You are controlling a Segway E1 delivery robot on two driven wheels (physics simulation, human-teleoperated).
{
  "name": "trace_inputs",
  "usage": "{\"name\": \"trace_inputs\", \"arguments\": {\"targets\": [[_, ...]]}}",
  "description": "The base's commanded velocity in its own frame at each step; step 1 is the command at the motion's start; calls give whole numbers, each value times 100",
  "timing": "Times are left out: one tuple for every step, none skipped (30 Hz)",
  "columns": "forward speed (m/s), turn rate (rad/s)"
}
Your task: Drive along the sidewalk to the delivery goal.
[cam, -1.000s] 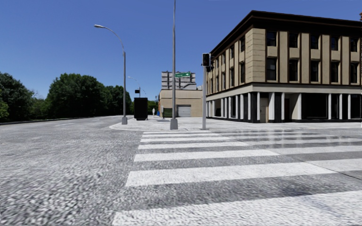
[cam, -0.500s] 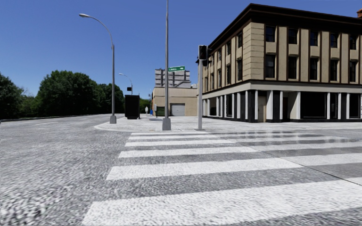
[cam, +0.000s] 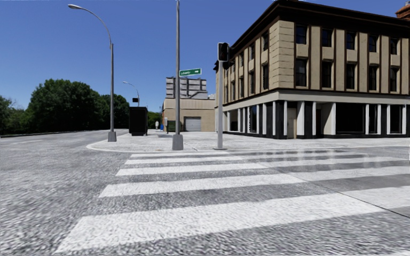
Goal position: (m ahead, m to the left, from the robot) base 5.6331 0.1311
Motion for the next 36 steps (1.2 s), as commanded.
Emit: {"name": "trace_inputs", "arguments": {"targets": [[151, -27], [151, -27], [151, -27], [151, -27], [151, -27], [151, -27], [151, -27], [151, -27], [151, -27], [151, -27], [151, -27], [151, -27], [151, -27], [151, -27], [153, -27], [200, -27], [200, -27], [200, -22], [200, -22], [200, -13], [200, 0], [200, 0], [200, 0], [200, 0], [200, 0], [200, 0], [200, 0], [200, 0], [200, 0], [200, 0], [200, 0], [200, 0], [200, 0], [200, 0], [200, 0], [200, 0]]}}
